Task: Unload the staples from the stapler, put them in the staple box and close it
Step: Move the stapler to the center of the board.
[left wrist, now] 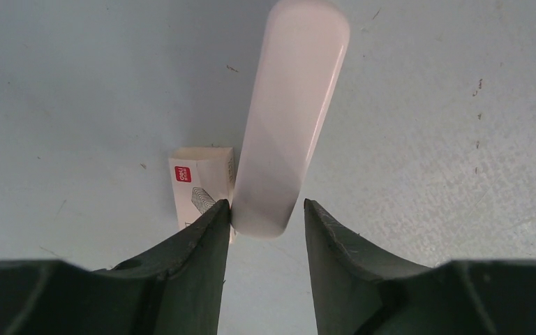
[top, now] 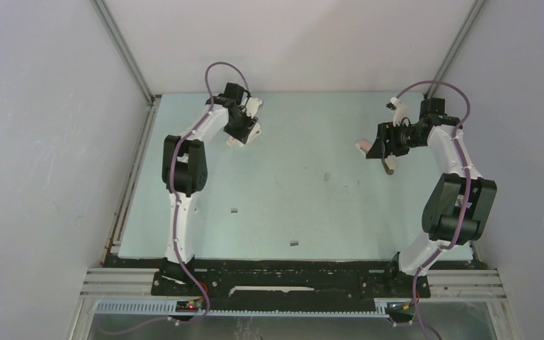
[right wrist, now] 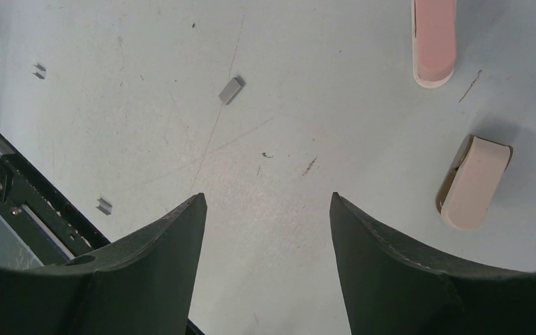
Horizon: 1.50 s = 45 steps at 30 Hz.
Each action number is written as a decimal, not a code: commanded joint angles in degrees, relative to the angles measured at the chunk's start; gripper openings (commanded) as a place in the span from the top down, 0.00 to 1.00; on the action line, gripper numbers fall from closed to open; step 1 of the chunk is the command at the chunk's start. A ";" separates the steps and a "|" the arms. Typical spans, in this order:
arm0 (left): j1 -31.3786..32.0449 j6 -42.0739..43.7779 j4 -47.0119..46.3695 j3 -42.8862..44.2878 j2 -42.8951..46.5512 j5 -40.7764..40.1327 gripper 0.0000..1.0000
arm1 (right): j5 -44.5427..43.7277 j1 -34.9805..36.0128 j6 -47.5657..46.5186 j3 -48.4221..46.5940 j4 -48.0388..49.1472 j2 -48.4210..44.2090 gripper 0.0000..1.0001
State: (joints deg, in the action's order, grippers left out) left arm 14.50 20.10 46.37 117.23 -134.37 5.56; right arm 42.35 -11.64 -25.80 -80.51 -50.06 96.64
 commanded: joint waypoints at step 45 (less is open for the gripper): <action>16.95 0.67 -14.28 -42.35 29.27 10.09 1.00 | 17.25 17.35 -32.27 -4.86 -11.67 1.36 0.26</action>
State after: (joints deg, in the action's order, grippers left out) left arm 28.38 23.20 34.81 76.38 -108.33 12.60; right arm 55.13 6.09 -48.66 -84.38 -59.18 98.37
